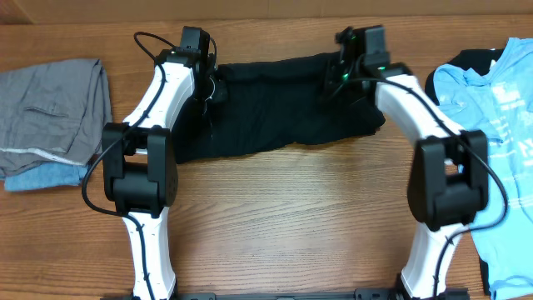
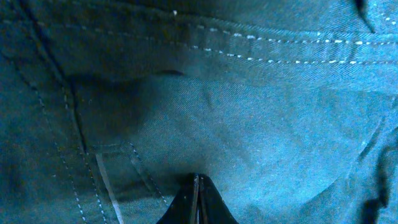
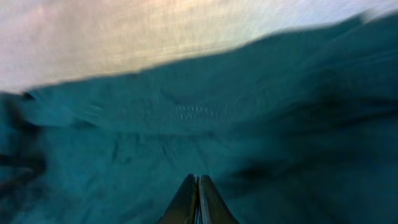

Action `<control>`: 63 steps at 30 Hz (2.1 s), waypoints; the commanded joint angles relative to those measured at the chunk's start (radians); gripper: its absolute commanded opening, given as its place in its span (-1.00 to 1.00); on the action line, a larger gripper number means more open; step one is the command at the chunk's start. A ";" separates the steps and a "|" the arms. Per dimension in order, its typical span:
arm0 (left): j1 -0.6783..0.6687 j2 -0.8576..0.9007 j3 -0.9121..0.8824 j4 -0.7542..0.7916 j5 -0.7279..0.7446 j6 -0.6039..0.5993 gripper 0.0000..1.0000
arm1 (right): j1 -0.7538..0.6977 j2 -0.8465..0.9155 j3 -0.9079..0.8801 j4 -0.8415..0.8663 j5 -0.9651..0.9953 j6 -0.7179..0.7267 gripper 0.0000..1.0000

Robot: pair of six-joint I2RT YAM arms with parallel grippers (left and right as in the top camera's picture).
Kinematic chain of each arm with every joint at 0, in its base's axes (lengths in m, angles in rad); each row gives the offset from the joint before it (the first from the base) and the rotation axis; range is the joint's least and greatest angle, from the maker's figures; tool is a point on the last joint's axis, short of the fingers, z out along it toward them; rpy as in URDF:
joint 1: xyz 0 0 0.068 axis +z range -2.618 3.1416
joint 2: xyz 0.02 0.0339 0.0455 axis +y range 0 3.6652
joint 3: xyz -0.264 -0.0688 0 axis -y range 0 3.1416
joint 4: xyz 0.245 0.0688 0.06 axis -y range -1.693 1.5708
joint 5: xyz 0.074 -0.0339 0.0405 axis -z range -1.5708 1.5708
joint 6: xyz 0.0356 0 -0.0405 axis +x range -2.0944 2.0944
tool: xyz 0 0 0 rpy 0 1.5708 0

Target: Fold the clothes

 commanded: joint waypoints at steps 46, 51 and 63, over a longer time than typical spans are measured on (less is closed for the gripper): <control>-0.003 -0.016 0.019 0.086 -0.042 0.026 -0.92 | -0.076 0.225 0.177 0.160 0.113 0.075 -0.92; -0.003 -0.016 0.018 0.090 -0.049 0.026 -0.85 | -0.076 0.318 0.176 0.252 0.180 0.087 -0.91; 0.037 -0.099 0.287 -0.105 -0.056 0.060 -0.92 | -0.140 0.068 0.475 -0.278 -0.042 -0.045 -0.58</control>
